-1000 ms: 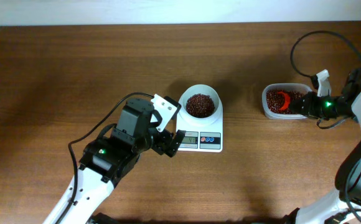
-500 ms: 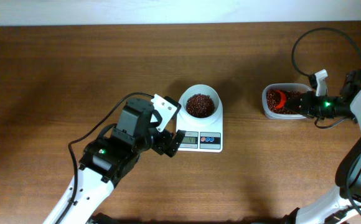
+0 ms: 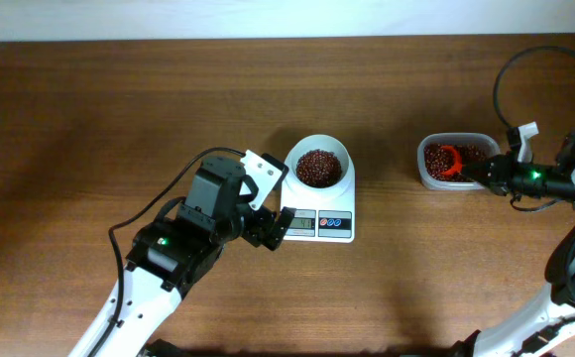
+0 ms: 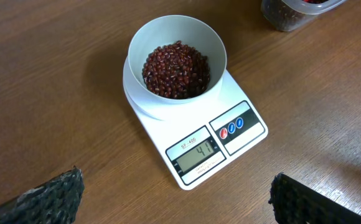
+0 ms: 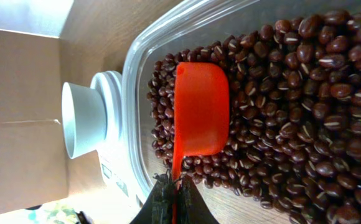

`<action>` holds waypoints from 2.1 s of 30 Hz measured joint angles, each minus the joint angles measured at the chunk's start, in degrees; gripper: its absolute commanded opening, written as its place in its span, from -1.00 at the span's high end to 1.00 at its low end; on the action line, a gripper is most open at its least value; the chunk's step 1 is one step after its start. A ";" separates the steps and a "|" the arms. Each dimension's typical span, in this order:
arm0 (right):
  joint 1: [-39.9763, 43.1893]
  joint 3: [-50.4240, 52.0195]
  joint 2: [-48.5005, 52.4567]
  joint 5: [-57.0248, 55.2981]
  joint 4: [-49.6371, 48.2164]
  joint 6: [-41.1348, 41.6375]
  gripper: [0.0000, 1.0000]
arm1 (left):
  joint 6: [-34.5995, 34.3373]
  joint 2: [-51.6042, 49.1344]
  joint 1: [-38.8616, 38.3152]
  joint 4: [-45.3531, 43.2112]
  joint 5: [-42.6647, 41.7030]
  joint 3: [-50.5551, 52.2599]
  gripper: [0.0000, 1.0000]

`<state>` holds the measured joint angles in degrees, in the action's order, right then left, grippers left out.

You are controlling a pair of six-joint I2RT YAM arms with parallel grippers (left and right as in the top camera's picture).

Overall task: Scoop item into bowl and weigh 50g on scale
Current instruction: 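Dip the red scoop into the bean tub to pick up beans, then carry the filled scoop left over the white bowl on the scale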

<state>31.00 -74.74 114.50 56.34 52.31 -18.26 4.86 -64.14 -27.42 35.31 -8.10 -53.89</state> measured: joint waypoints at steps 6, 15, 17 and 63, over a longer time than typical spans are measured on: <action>2.97 0.00 0.11 6.99 1.40 0.04 0.92 | 0.00 0.00 0.00 0.00 0.00 0.00 -0.98; 8.28 0.02 0.11 9.16 8.35 -3.80 0.92 | 0.00 0.00 0.00 -0.02 0.00 0.00 -0.98; 8.28 0.02 0.11 9.16 9.55 -4.22 0.92 | 0.00 0.00 0.00 0.00 0.00 0.00 -0.98; -21.42 -4.61 -3.65 15.13 13.86 -9.29 0.92 | 0.00 0.00 0.00 0.00 0.00 0.00 -0.98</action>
<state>9.58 -79.35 110.85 71.46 66.17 -27.55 4.86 -64.14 -27.42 35.31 -8.10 -53.89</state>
